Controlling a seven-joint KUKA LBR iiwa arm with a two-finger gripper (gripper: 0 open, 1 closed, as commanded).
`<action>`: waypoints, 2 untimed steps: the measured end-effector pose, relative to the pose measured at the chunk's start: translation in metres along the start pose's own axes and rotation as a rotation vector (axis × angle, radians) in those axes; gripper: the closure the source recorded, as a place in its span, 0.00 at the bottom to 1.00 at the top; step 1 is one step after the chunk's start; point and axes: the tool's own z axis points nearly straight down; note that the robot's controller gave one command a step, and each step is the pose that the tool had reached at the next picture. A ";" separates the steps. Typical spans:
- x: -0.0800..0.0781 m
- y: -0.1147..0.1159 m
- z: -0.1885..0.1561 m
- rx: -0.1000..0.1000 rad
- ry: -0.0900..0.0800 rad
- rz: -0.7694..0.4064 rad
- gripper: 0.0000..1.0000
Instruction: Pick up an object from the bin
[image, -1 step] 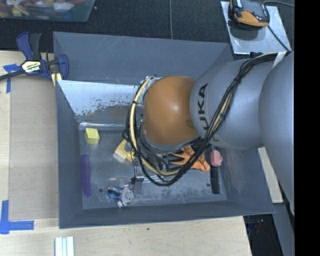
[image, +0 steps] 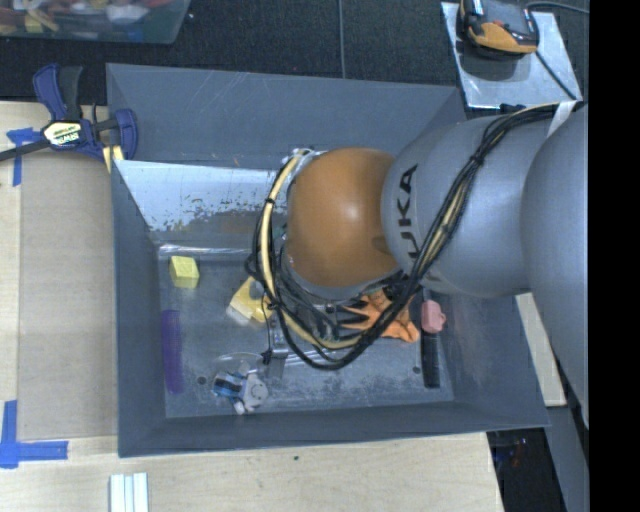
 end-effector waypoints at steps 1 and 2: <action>0.007 -0.017 0.049 0.000 -0.003 -0.110 0.00; 0.010 -0.027 0.037 0.000 0.000 -0.139 0.00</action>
Offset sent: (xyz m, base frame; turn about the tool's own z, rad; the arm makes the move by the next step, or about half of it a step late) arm -0.0106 -0.0308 -0.0030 -0.1365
